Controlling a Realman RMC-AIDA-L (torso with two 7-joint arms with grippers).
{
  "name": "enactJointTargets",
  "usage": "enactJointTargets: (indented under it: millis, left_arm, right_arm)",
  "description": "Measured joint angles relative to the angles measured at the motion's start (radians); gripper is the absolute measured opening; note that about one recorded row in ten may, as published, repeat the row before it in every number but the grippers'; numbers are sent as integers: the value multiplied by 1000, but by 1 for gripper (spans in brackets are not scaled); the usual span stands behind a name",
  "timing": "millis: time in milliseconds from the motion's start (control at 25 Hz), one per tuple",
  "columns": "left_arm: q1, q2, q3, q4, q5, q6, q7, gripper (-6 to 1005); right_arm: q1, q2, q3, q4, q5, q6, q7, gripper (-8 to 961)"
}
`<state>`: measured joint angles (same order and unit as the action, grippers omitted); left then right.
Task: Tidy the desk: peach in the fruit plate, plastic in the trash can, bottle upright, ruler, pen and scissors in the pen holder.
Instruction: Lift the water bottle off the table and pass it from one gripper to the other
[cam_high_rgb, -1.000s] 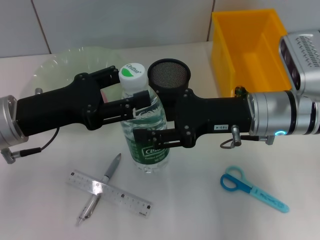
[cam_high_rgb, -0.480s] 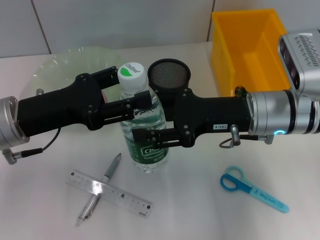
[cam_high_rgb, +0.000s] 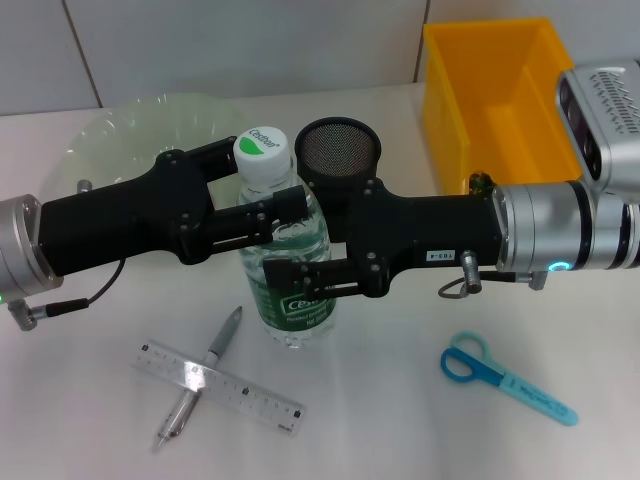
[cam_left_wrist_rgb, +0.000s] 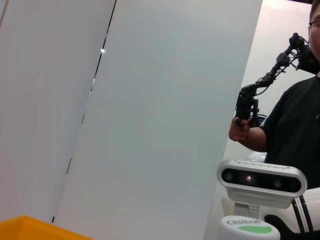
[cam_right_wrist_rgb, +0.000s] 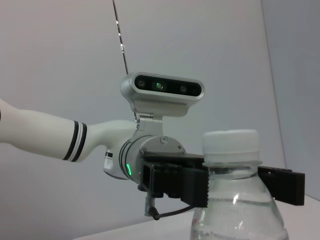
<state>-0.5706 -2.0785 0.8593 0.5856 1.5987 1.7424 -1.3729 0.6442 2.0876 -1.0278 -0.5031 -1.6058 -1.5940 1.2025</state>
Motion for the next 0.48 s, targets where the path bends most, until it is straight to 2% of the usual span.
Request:
enactJointTargets:
  millis: [240, 480]
  left_arm:
    - [0, 0, 0, -1, -3, 0, 0, 768]
    - [4, 0, 0, -12, -22, 1, 0, 552]
  right_arm:
    - [0, 0, 0, 0, 1, -1, 0, 746]
    - [0, 0, 0, 0, 3, -1, 0, 746]
